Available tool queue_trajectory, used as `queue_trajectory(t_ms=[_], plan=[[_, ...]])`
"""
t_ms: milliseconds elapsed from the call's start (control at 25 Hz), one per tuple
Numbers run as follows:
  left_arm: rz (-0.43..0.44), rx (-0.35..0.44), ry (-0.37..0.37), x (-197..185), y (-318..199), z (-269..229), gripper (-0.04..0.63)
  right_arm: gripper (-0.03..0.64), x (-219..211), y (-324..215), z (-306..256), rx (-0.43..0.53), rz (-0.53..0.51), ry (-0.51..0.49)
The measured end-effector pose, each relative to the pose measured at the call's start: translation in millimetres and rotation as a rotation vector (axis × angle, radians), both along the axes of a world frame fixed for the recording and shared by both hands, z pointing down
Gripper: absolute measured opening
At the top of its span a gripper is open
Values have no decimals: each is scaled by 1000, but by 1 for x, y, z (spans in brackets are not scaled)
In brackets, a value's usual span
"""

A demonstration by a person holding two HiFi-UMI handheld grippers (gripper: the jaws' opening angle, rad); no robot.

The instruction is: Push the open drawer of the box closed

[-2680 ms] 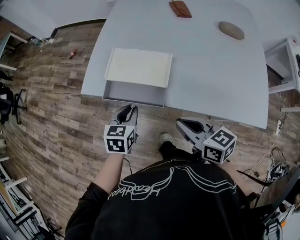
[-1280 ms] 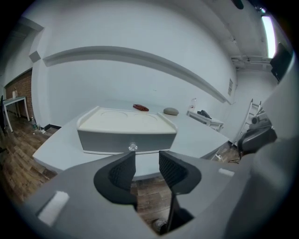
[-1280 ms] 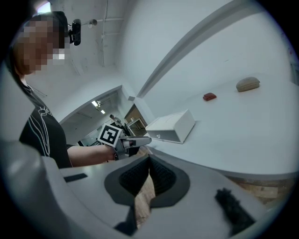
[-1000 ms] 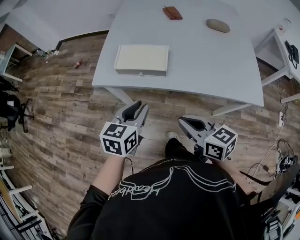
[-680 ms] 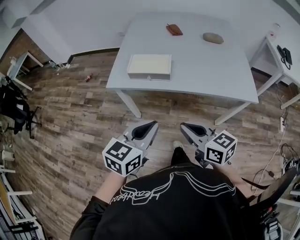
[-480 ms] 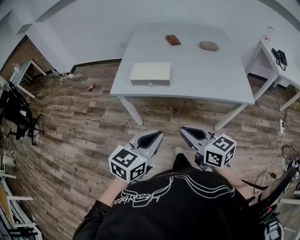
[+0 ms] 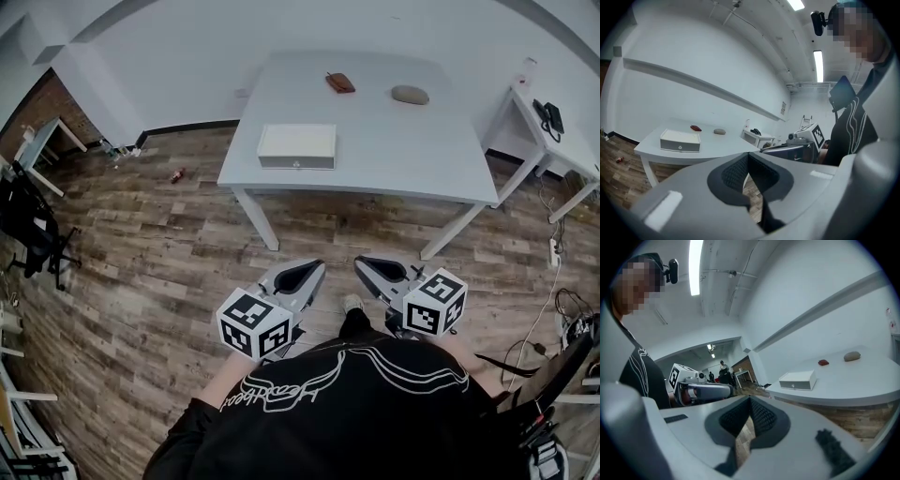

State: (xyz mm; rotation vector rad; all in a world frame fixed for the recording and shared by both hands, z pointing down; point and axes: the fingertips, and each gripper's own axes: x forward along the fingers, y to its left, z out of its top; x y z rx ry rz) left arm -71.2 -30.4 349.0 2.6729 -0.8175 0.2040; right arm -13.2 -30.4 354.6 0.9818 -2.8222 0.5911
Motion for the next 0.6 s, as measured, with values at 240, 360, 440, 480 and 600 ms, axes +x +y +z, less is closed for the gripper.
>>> queue_trajectory(t_ms=[240, 360, 440, 480, 600], plan=[[7, -4, 0, 0, 3, 0, 8, 8, -2, 4, -7, 23, 10, -3], [10, -4, 3, 0, 3, -1, 8, 8, -3, 6, -10, 26, 9, -2], [12, -5, 7, 2, 3, -1, 8, 8, -3, 7, -9, 25, 10, -2], [13, -6, 7, 2, 2, 0, 8, 8, -2, 6, -8, 25, 12, -3], [11, -12, 12, -1, -2, 3, 8, 8, -2, 3, -8, 25, 24, -18]])
